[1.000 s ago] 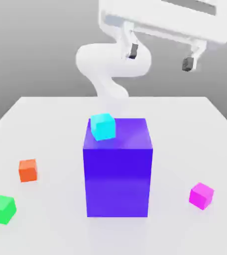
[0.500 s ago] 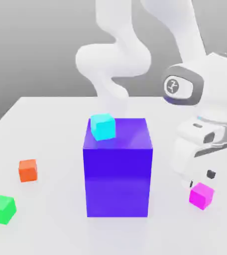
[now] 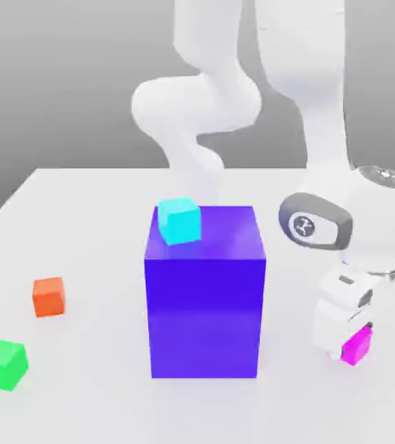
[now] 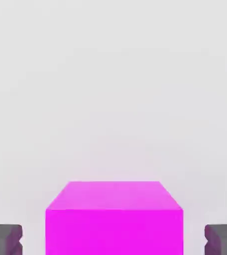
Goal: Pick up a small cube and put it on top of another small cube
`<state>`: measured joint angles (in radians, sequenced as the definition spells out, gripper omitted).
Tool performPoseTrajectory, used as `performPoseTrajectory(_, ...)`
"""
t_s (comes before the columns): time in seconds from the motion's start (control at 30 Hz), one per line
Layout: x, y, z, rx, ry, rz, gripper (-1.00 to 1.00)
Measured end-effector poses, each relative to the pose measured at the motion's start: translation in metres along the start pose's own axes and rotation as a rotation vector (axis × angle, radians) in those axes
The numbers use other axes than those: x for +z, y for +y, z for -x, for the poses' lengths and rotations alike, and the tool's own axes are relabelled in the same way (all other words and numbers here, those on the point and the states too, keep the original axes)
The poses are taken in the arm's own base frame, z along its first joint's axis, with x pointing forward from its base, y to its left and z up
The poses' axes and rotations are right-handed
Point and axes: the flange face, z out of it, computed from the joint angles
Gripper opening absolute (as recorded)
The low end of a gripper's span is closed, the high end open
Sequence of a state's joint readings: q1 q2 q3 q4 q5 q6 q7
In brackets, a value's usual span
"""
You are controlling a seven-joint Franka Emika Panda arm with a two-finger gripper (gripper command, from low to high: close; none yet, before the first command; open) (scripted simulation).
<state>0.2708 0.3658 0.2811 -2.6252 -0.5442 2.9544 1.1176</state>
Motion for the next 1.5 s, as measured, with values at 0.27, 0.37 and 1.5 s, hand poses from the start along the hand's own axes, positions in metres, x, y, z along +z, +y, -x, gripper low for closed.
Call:
performPoseTrajectory(0.27, -0.025, -0.003, -0.002, 0.003, 0.003, -0.009, -1.0)
performPoseTrajectory(0.37, -0.044, -0.002, -0.002, 0.002, 0.003, -0.008, -1.0)
performPoseTrajectory(1.5, -0.073, 0.551, -0.082, 2.139, 0.006, 0.002, -1.0)
